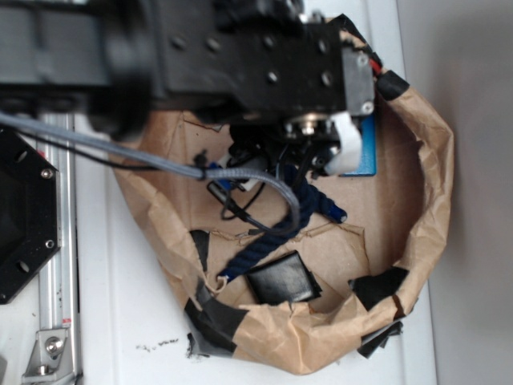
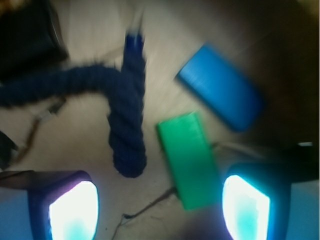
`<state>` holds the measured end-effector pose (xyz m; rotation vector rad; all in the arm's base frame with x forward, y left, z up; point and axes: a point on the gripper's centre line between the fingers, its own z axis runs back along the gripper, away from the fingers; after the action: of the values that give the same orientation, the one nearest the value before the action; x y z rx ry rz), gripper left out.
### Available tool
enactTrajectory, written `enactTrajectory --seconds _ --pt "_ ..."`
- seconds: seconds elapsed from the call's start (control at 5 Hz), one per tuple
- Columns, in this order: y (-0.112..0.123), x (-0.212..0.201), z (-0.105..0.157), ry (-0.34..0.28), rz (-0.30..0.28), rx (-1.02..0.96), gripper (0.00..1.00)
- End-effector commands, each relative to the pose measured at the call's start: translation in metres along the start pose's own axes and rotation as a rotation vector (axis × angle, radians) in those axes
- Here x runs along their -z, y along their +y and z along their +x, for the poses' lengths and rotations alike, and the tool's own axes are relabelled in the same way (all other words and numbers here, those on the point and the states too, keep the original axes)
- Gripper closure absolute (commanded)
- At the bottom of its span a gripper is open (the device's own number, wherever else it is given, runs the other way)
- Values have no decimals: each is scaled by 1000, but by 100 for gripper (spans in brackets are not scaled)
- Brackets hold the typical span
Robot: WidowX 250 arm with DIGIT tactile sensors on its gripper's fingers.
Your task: Grab the green block.
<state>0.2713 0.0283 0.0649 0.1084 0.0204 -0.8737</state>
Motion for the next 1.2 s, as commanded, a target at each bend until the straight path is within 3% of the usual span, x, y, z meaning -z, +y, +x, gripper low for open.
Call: enactTrajectory --seconds 0.0,0.6,1.0 --pt "13 31 -28 53 -31 -44 0" --pt "26 42 -28 82 -12 -72 0" --pt "32 22 -12 -7 17 -83 0"
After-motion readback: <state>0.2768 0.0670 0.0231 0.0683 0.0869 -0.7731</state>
